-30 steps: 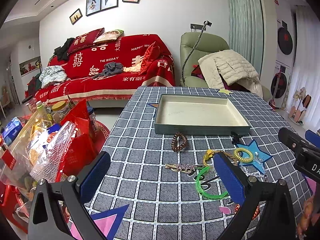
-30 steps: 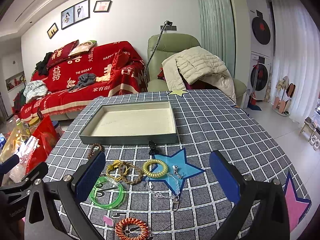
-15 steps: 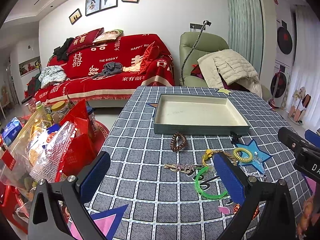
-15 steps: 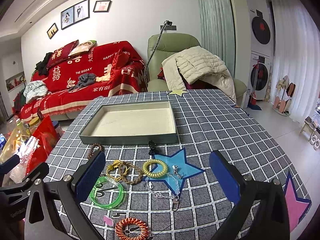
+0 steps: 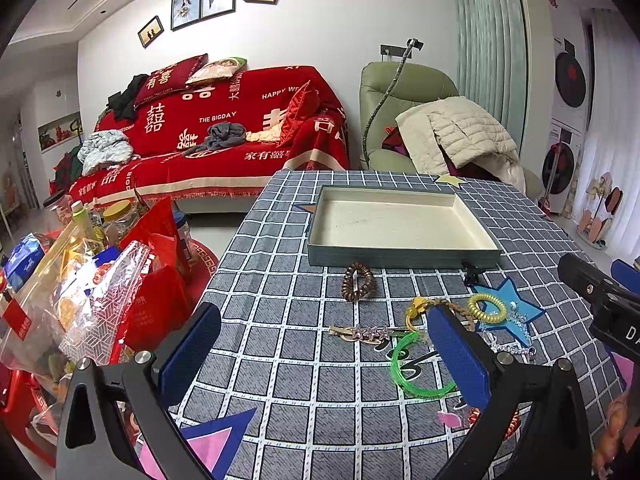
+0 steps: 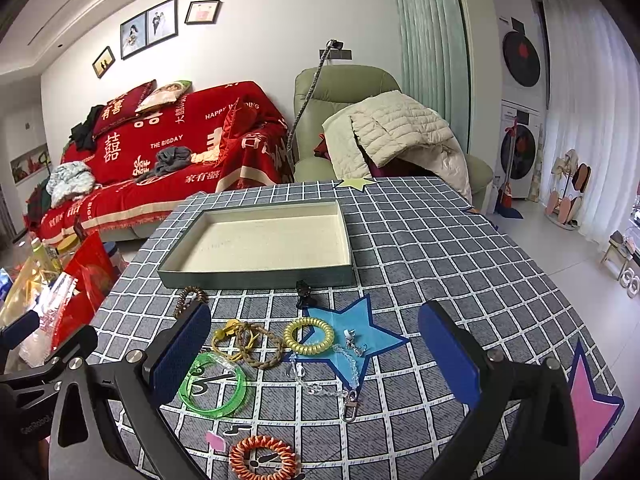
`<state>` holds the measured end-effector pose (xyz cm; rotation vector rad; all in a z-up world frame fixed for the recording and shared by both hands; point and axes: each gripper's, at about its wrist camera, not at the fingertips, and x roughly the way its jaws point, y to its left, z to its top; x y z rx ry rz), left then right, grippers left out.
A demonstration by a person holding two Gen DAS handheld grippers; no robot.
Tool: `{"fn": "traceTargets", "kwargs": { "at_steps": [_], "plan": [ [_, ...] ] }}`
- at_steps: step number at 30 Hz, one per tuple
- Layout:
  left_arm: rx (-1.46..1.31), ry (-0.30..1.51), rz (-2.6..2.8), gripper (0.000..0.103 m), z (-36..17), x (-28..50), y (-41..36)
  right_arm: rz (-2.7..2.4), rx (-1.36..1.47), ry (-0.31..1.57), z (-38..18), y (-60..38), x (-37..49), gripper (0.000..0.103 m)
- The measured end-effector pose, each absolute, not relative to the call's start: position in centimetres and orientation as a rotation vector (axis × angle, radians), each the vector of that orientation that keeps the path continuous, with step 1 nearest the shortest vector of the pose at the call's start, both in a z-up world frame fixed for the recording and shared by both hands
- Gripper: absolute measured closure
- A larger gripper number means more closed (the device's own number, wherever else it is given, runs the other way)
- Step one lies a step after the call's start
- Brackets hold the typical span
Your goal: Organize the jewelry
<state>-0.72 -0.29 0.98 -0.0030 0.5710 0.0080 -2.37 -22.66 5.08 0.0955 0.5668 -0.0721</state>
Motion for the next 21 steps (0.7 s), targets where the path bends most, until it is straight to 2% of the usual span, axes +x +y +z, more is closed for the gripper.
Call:
{"fn": "traceTargets", "kwargs": {
  "at_steps": [5,9,14,21],
  "plan": [
    [0.000,0.591,0.010,0.000,0.4,-0.3,-0.5,-0.071,0.095,0.575,4.8,-22.7,-2.2,0.000],
    [-0.006,0.680,-0.026,0.000,-0.8,1.5,-0.2,-0.060,0.094,0.614,4.1,-23.2,-1.5,0.000],
    [-0.060,0.793,-0.117,0.000,-2.3,5.3,0.2,-0.038,0.137,0.715,2.7,-25.3,1.2,0.000],
    [0.029,0.867,-0.118,0.000,-4.3,11.3,-1.5,0.038,0.229,0.880,0.1,-27.0,7.3,0.000]
  ]
}}
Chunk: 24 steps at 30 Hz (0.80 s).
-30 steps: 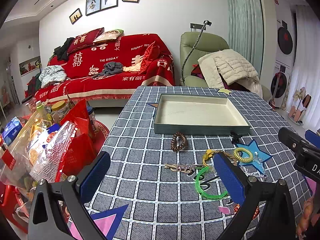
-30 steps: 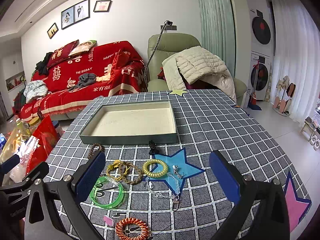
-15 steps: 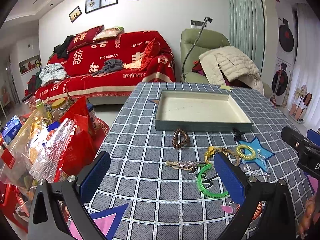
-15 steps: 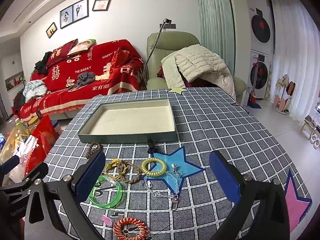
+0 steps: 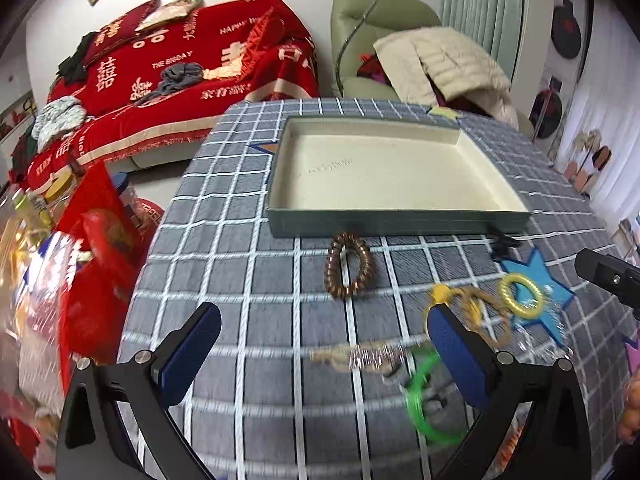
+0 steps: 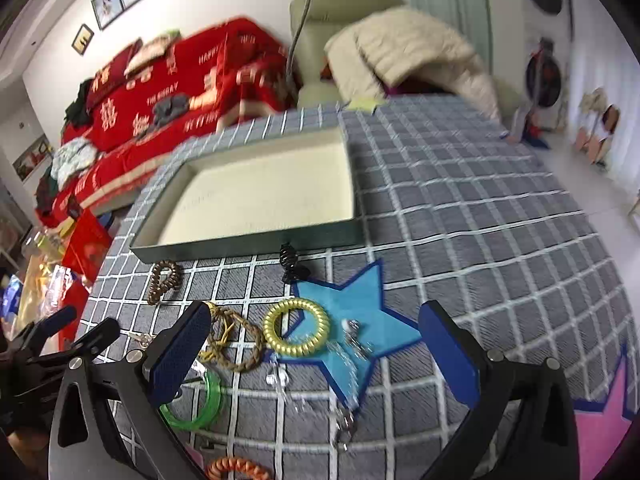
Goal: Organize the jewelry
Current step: 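Grasp the brown coiled hair tie with the left tool while the right grasps the black claw clip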
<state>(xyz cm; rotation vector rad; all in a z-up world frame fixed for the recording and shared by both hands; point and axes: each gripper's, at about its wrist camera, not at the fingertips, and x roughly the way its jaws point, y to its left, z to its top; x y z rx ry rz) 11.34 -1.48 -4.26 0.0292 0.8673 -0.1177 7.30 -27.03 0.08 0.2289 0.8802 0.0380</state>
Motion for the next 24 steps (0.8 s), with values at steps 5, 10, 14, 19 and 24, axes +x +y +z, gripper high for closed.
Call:
{"fn": "traceTargets", "kwargs": {
  "at_steps": [5,10,14,19,24],
  "plan": [
    [0.011,0.914,-0.132,0.000,-5.5,14.5,-1.9,0.088,0.212,0.964,-1.9,-26.1,11.4,0.004],
    [-0.009,0.966,-0.140,0.001,-6.9,16.5,-2.3,0.108,0.198,1.026,-4.2,-25.0,14.3,0.026],
    [-0.002,0.983,-0.153,0.011,-7.5,17.1,-2.7,0.117,0.203,1.067,-5.4,-24.6,15.4,0.040],
    [0.021,0.994,-0.162,0.029,-8.1,17.4,-3.2,0.128,0.182,1.077,-5.9,-24.1,16.0,0.063],
    [0.045,0.971,-0.171,0.049,-8.2,17.3,-3.4,0.146,0.173,1.075,-5.8,-23.7,15.7,0.081]
  ]
}}
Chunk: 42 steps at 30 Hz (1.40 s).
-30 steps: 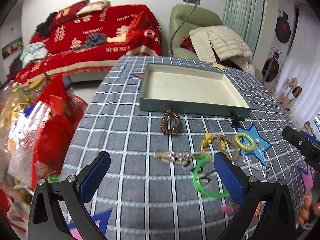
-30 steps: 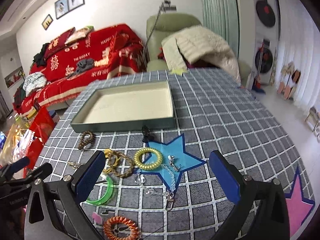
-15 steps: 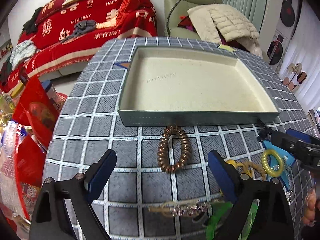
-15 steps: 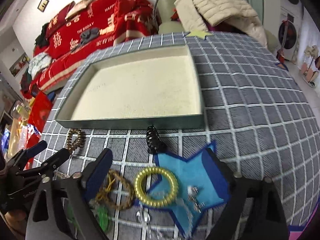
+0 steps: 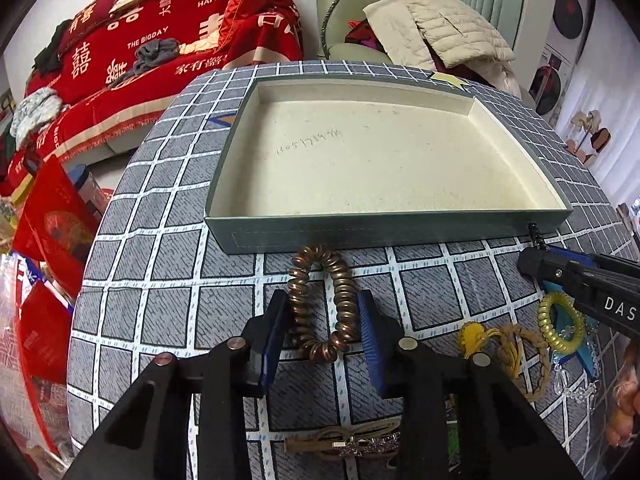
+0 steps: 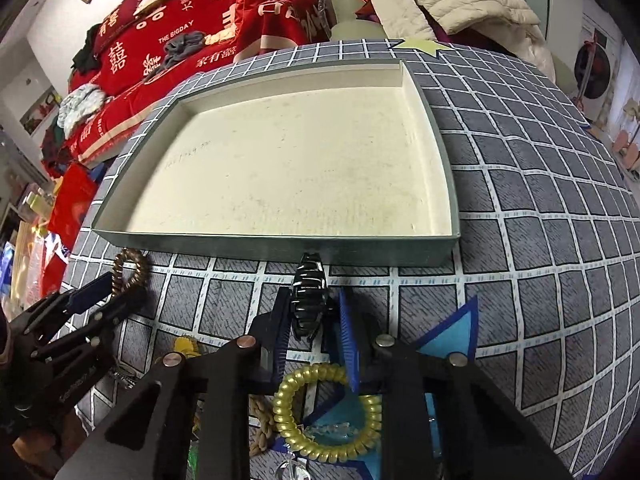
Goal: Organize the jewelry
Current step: 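Grasp the brown coiled hair tie with the left tool while the right grasps the black claw clip, then carry both items into the tray and open both tools to release them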
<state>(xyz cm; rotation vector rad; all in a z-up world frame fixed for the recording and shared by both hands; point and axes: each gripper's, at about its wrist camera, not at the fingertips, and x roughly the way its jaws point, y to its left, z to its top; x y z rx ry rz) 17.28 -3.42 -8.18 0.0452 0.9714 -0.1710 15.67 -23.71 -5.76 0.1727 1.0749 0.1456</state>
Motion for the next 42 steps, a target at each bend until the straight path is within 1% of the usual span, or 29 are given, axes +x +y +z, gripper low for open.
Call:
{"fn": "traceTargets", "kwargs": {
  "at_steps": [1,2,8,15,22,26,33,39,42],
  "plan": [
    [0.045,0.968,-0.178,0.057,-8.1,17.2,-3.4,0.148,0.172,1.068,-5.6,-23.7,15.6,0.084],
    [0.045,0.967,-0.186,0.059,-8.1,17.2,-3.4,0.153,0.173,1.061,-5.4,-23.7,15.5,0.084],
    [0.010,0.950,-0.212,0.059,-7.3,16.6,-3.0,0.181,0.211,1.054,-4.6,-23.9,15.0,0.084],
    [0.000,0.884,-0.260,0.059,-3.7,15.7,-2.6,0.228,0.238,1.012,-2.0,-24.4,13.9,0.084],
    [0.001,0.841,-0.286,0.059,-0.4,18.5,-3.5,0.255,0.225,0.933,2.0,-24.7,16.0,0.084],
    [-0.005,0.828,-0.285,0.059,0.5,21.5,-4.1,0.261,0.230,0.915,2.8,-25.0,18.5,0.084],
    [-0.003,0.846,-0.240,0.059,-0.4,26.5,-5.2,0.239,0.221,0.920,1.7,-25.0,23.2,0.084],
    [0.017,0.880,-0.211,0.059,-2.6,30.5,-6.0,0.222,0.209,0.947,-0.7,-24.6,27.3,0.084],
    [0.069,0.892,-0.191,0.059,-4.0,31.8,-6.6,0.210,0.215,0.968,-2.1,-24.7,28.8,0.084]
  ]
}}
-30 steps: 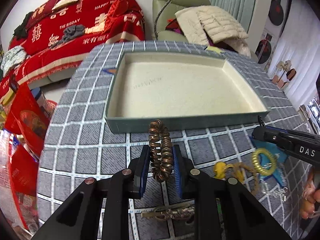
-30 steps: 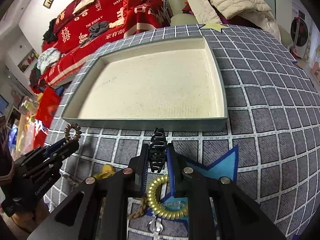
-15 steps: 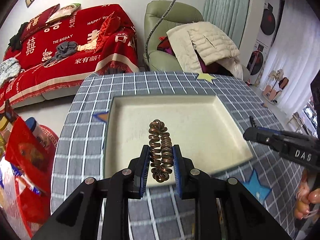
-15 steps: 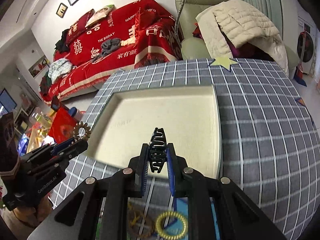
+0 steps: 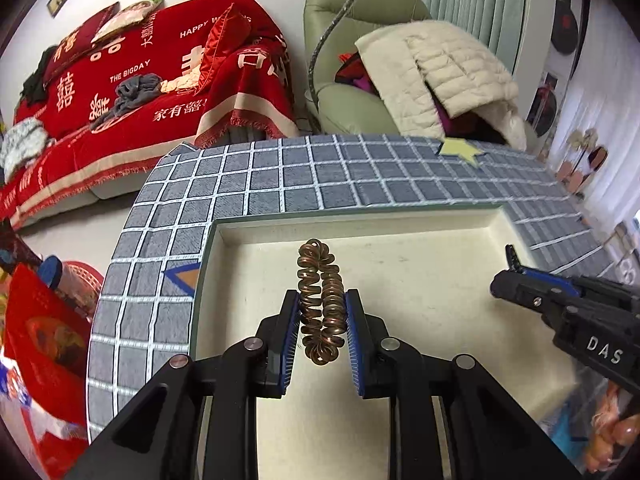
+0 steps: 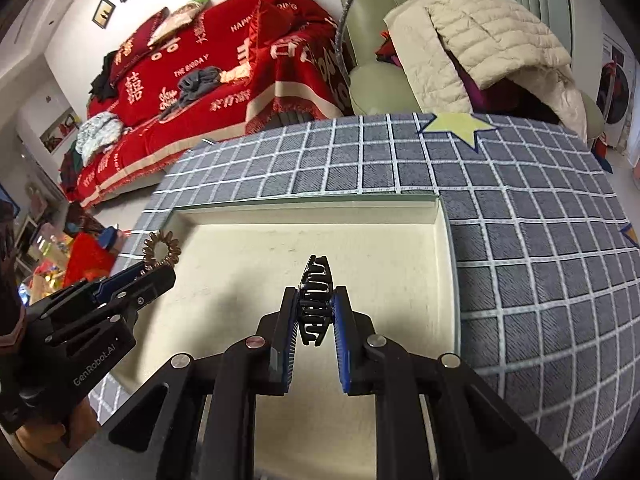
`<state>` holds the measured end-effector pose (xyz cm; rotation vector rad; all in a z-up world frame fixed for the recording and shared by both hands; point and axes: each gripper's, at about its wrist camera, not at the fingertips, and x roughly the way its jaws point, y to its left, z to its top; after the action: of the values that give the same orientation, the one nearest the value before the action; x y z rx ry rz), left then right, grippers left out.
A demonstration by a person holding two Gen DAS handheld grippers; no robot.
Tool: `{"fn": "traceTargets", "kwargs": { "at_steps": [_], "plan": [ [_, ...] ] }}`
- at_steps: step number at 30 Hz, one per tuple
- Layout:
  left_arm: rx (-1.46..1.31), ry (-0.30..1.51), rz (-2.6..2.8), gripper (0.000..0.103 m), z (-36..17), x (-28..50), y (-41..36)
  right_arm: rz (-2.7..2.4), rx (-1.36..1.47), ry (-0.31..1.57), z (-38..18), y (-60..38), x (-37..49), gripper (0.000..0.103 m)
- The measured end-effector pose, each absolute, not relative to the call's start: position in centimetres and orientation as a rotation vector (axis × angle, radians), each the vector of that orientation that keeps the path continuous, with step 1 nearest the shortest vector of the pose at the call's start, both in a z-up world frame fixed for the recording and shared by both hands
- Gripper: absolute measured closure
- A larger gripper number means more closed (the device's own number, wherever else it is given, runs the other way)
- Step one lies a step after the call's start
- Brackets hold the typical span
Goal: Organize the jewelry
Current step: 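Carry both items into the tray and open both tools to release them, then withdraw both tools from the tray back over the table jewelry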
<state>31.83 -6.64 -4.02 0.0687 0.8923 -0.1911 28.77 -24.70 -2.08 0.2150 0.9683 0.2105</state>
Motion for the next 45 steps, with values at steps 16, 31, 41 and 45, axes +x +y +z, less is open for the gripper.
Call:
{"fn": "traceTargets", "kwargs": {
  "at_steps": [16,31,41,45],
  "plan": [
    [0.169,0.940,-0.098,0.025,-7.5,32.5,-7.2,0.197,0.252,1.023,-5.9,-24.8,30.3,0.048],
    [0.134,0.856,-0.081,0.000,-4.7,30.7,-6.5,0.208,0.351,0.909,-0.9,-26.3,26.8,0.018],
    [0.113,0.814,-0.146,0.000,-1.6,26.3,-4.9,0.194,0.426,0.802,1.4,-27.6,22.7,0.000],
    [0.115,0.827,-0.151,0.000,-1.0,23.5,-4.2,0.200,0.435,0.816,2.2,-27.8,20.7,0.000]
  ]
}}
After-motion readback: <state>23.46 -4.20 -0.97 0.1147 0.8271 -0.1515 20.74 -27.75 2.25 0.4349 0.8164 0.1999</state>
